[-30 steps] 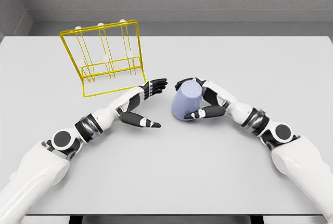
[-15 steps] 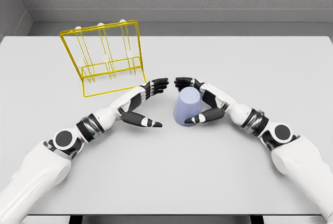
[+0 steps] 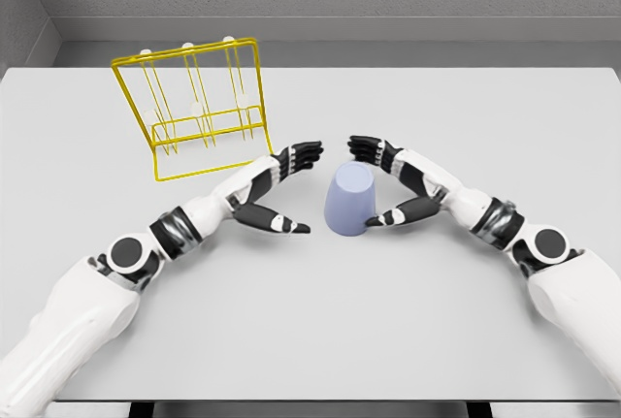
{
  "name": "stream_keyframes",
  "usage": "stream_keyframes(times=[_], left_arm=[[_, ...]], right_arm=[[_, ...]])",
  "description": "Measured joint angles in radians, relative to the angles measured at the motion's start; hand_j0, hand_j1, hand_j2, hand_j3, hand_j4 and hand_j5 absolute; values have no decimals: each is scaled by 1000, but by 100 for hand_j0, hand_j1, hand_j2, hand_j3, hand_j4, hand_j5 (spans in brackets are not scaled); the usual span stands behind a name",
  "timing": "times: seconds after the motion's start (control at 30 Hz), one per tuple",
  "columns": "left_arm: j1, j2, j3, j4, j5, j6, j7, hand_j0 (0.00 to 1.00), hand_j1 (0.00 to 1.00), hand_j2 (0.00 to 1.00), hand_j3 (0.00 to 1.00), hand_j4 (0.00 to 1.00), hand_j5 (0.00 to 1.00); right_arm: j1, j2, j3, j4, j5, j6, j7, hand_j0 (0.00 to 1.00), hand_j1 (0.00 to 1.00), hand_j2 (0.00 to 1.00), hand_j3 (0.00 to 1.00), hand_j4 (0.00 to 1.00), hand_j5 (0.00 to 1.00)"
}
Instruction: Place the cup on the cup holder with both arms
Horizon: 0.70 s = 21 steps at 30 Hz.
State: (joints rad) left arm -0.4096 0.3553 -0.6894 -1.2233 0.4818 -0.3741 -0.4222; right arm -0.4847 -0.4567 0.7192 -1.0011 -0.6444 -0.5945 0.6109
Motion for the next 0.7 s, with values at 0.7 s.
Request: stream_keyframes(times=[0.7], left_arm=[[-11, -75, -15, 29, -27, -2, -2, 100, 100, 100, 100, 100, 100]], right_arm=[[-161, -210, 33, 59, 0, -17, 0, 100, 100, 100, 100, 100, 100]])
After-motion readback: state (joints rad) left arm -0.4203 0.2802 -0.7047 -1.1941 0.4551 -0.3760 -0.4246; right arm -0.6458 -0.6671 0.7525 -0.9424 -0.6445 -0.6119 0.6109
